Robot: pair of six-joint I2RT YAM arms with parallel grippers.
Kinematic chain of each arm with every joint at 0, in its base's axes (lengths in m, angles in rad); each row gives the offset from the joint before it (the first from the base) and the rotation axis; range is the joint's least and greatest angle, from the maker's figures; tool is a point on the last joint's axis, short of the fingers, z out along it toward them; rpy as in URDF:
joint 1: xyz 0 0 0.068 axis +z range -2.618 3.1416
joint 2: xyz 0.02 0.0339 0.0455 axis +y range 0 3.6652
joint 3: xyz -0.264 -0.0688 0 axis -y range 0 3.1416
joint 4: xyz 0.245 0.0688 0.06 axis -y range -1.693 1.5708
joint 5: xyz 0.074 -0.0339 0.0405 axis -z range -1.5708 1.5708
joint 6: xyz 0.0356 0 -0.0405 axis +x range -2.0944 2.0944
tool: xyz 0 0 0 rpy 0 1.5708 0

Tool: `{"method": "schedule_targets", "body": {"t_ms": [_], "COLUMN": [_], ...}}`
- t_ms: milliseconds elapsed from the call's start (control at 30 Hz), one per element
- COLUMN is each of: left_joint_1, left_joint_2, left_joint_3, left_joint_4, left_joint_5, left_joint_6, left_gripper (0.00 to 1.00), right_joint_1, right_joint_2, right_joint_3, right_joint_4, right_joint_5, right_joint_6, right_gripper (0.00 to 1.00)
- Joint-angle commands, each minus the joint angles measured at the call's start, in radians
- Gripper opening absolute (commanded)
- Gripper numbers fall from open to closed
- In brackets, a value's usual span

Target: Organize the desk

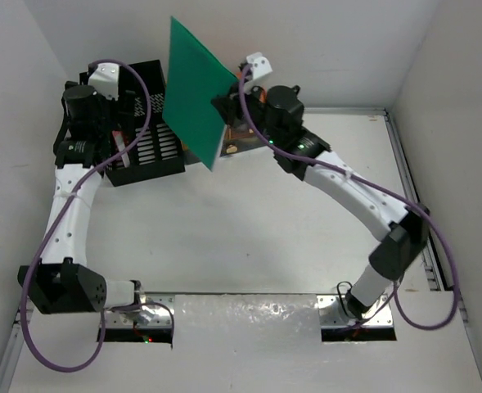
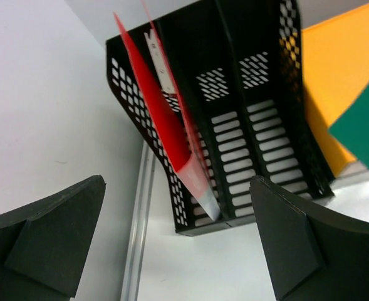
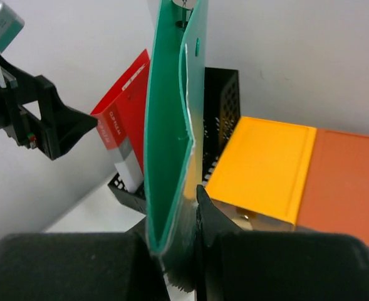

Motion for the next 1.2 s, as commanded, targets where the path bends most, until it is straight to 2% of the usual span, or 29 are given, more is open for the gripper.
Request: {"method": "schedule_targets", "body": {"t_ms": [0,233,267,400,467,533,633,733,833,867,1033,1167], "left_joint_1": [0.034,0.097,0.101,0.123,0.126,0.127,0.134,0.153,0.176,0.184,0.196,0.219], "left_joint_2": [0.056,0.118,0.143,0.178,0.189,0.201,0.226,0.234,0.237,0.237,0.228,0.22], "left_joint_3": [0.072,0.058,0.058,0.044,0.034,0.031,0.038,0.032,0.023,0.012,-0.025,-0.037], "left_joint_4": [0.065,0.117,0.119,0.148,0.171,0.188,0.189,0.2,0.208,0.212,0.22,0.223], "left_joint_5": [-0.053,-0.058,-0.058,-0.021,-0.008,-0.003,-0.007,-0.001,0.014,0.022,0.048,0.06], "left_joint_6": [-0.025,0.012,0.017,0.024,0.027,0.033,0.044,0.056,0.057,0.055,0.06,0.057], "left_gripper": [1.0,0.99,0.98,0.9,0.89,0.84,0.68,0.4,0.27,0.2,0.02,0.0], "right_joint_1": [0.023,0.093,0.102,0.158,0.173,0.196,0.218,0.23,0.245,0.259,0.291,0.291], "right_joint_2": [0.109,0.354,0.387,0.521,0.557,0.576,0.59,0.587,0.538,0.5,0.427,0.444], "right_joint_3": [0.144,0.39,0.468,0.606,0.613,0.611,0.605,0.585,0.502,0.447,0.358,0.37], "right_joint_4": [0.141,0.209,0.201,0.192,0.235,0.273,0.328,0.353,0.417,0.448,0.502,0.519], "right_joint_5": [-0.014,0.096,0.116,0.28,0.32,0.362,0.403,0.422,0.408,0.405,0.412,0.446], "right_joint_6": [0.009,-0.062,-0.082,-0.211,-0.247,-0.283,-0.34,-0.372,-0.389,-0.398,-0.432,-0.437], "right_gripper": [0.0,0.0,0.0,0.0,0.0,0.0,0.0,0.0,0.0,0.0,0.0,0.0]}}
